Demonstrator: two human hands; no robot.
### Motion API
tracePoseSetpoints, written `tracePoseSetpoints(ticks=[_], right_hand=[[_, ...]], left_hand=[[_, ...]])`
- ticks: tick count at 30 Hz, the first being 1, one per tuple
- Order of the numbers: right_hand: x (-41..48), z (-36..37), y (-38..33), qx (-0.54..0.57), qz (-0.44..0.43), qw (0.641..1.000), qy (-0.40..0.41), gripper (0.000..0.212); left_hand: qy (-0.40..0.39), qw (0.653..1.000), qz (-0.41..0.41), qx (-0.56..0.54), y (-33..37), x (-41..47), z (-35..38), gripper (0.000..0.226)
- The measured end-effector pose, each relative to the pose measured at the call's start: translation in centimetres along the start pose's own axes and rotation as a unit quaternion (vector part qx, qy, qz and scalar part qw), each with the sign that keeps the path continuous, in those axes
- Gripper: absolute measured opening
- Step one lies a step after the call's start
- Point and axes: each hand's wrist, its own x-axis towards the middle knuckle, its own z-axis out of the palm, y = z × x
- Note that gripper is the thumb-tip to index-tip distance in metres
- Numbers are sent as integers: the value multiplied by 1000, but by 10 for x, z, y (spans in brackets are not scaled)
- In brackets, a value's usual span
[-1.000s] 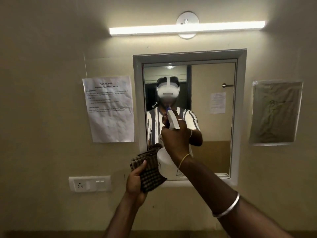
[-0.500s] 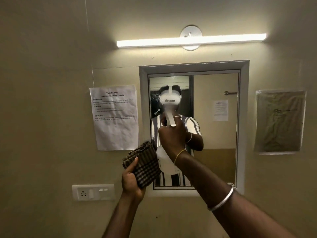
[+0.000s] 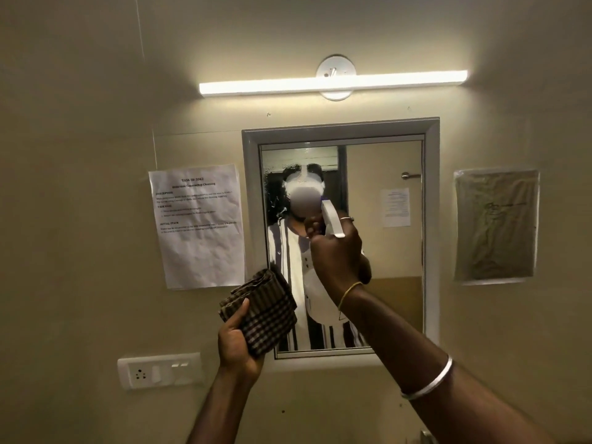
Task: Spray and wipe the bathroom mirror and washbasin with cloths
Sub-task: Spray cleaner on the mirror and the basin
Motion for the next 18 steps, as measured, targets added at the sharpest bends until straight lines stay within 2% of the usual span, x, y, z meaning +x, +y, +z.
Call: tracePoseSetpoints(ticks=[4, 9, 15, 18], right_hand=[[4, -30, -1, 37, -27, 998, 31, 28], [13, -58, 8, 16, -62, 996, 65, 40], [28, -93, 23, 18, -44, 992, 117, 42], [34, -108, 33, 11, -23, 989, 143, 34]], left_hand=[[-10, 1000, -7, -10, -7, 0, 1, 37], [-28, 999, -19, -29, -16, 2, 4, 40], [-43, 998, -24, -33, -28, 6, 4, 38], [-34, 999, -21, -26, -33, 6, 4, 43]])
